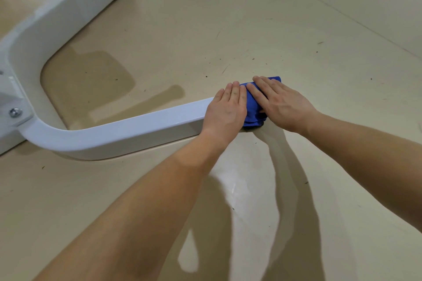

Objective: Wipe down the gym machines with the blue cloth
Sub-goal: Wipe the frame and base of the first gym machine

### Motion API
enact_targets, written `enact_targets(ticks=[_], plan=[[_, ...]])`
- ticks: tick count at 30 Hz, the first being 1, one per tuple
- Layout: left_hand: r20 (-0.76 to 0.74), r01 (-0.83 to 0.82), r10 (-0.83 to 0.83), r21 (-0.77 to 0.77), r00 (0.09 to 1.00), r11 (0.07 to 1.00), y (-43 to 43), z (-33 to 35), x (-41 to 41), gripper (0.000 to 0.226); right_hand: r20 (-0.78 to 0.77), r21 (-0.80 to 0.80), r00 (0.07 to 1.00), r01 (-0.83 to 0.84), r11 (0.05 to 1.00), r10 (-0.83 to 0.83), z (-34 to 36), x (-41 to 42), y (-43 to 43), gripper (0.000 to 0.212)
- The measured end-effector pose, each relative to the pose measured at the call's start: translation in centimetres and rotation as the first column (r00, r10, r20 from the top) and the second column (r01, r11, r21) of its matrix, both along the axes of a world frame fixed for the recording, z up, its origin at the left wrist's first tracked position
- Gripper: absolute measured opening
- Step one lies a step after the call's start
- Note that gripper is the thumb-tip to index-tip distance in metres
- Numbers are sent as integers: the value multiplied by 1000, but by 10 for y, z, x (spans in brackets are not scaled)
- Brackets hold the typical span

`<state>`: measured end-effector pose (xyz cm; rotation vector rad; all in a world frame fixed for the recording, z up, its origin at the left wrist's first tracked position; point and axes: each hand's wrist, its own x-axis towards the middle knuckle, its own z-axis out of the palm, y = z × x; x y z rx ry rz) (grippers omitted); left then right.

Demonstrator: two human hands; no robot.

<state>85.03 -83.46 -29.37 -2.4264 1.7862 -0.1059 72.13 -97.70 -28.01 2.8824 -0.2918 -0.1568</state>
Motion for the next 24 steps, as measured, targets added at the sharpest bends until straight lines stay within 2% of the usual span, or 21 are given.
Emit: enact_targets(ticks=[6, 11, 15, 21, 24], plan=[[23, 66, -66, 1, 998, 998, 20, 2, 17, 62, -55, 61, 996, 74, 995, -71, -1, 8, 24, 67], [27, 40, -40, 1, 999, 999, 85, 2, 54, 60, -39, 127, 999, -30, 991, 35, 1, 49, 70, 72], [19, -15, 14, 42, 1000, 999, 155, 10, 100, 59, 0, 172, 991, -134, 976, 136, 3, 107, 124, 74], [-29, -162, 165, 86, 986, 983, 256, 24, 160, 64, 13, 264, 982, -186, 946, 189, 5, 193, 227, 66], [-21, -204, 208, 110, 978, 973, 295, 29, 185, 55, 0, 303, 980, -187, 934, 197, 9, 224, 270, 66]])
